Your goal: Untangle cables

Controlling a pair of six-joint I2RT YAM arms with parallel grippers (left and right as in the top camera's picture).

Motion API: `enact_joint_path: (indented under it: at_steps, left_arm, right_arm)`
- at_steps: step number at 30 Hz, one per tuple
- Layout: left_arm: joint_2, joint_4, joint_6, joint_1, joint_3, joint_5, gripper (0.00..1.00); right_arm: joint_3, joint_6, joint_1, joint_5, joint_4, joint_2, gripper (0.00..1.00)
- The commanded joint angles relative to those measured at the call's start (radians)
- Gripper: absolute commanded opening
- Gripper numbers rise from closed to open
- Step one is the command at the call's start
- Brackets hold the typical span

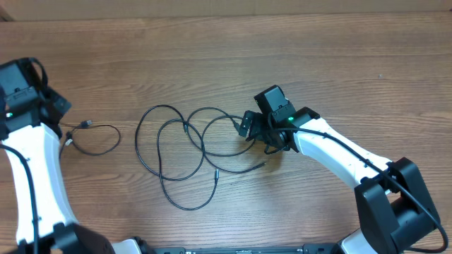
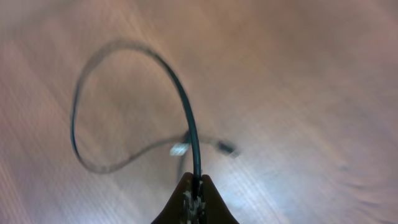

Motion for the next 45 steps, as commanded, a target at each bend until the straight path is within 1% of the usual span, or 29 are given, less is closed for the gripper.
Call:
enact_joint_path:
  at_steps: [1, 3, 7, 11, 15, 16, 18, 19, 20, 22, 25, 31, 32, 34, 35, 36, 37, 39, 40, 41, 42, 45]
  left_arm:
    - [0.098, -0.056, -0.108, 0.071, 0.008, 0.042, 0.04]
    - [0.165, -0.078, -0.117, 0.099, 0.008, 0.044, 0.04]
    - [0.304, -0.108, -0.115, 0.135, 0.008, 0.095, 0.04]
    - [0.408, -0.127, -0.115, 0.158, 0.008, 0.128, 0.04]
    - [0.468, -0.126, -0.113, 0.183, 0.008, 0.158, 0.05]
    - [0.476, -0.122, -0.111, 0.187, 0.008, 0.174, 0.10]
    - [0.478, -0.106, -0.090, 0.187, 0.008, 0.212, 0.40]
    - [0.478, -0.091, -0.064, 0.187, 0.008, 0.253, 0.70]
    - [0.478, -0.070, -0.029, 0.187, 0.009, 0.325, 0.87]
    - [0.478, -0.047, 0.021, 0.187, 0.019, 0.445, 1.00]
    - [0.477, -0.097, 0.027, 0.187, 0.076, 0.480, 1.00]
    - [0.471, -0.339, 0.026, 0.182, 0.354, 0.478, 1.00]
    - [0.470, -0.385, 0.026, 0.174, 0.398, 0.496, 1.00]
    - [0.470, -0.423, 0.044, 0.156, 0.413, 0.573, 1.00]
    - [0.471, -0.438, 0.092, 0.138, 0.409, 0.642, 1.00]
    - [0.471, -0.444, 0.111, 0.129, 0.406, 0.665, 1.00]
    - [0.471, -0.459, 0.132, 0.106, 0.402, 0.689, 1.00]
    - [0.471, -0.471, 0.134, 0.060, 0.401, 0.695, 1.00]
    - [0.471, -0.470, 0.139, 0.008, 0.401, 0.695, 1.00]
    - [0.471, -0.468, 0.145, -0.015, 0.401, 0.694, 1.00]
    - [0.471, -0.462, 0.158, -0.074, 0.401, 0.687, 1.00]
    - [0.471, -0.451, 0.159, -0.175, 0.401, 0.635, 1.00]
  right_arm:
    - [0.009, -0.008, -0.002, -0.005, 0.003, -0.021, 1.00]
    - [0.009, -0.008, -0.002, -0.005, 0.003, -0.021, 1.00]
    - [0.009, -0.008, -0.002, -0.005, 0.003, -0.021, 1.00]
    - [0.009, -0.008, -0.002, -0.005, 0.003, -0.021, 1.00]
    - [0.009, -0.008, -0.002, -0.005, 0.003, -0.021, 1.00]
    - [0.009, -0.008, -0.002, -0.005, 0.003, -0.021, 1.00]
    - [0.009, -0.008, -0.002, -0.005, 0.003, -0.021, 1.00]
    - [0.009, -0.008, -0.002, -0.005, 0.003, -0.021, 1.00]
    - [0.009, -0.008, -0.002, -0.005, 0.003, -0.021, 1.00]
    - [0.009, -0.008, -0.002, -0.005, 0.003, -0.021, 1.00]
    - [0.009, -0.008, -0.002, -0.005, 0.003, -0.021, 1.00]
    - [0.009, -0.008, -0.002, -0.005, 0.003, -0.021, 1.00]
    - [0.009, -0.008, -0.002, -0.005, 0.003, -0.021, 1.00]
    - [0.009, -0.008, -0.002, -0.005, 0.003, -0.021, 1.00]
    - [0.009, -0.008, -0.002, -0.005, 0.003, -0.021, 1.00]
    - [0.009, -0.008, -0.002, -0.005, 0.003, -0.021, 1.00]
    - [0.009, -0.008, -0.002, -0.005, 0.003, -0.021, 1.00]
    - [0.009, -0.008, -0.002, -0.005, 0.003, -0.021, 1.00]
    - [0.009, -0.008, -0.002, -0.005, 0.003, -0.021, 1.00]
    - [0.009, -0.008, -0.002, -0.005, 0.003, -0.021, 1.00]
    - [0.009, -0.008, -0.002, -0.005, 0.003, -0.021, 1.00]
    - [0.009, -0.008, -0.002, -0.005, 0.003, -0.021, 1.00]
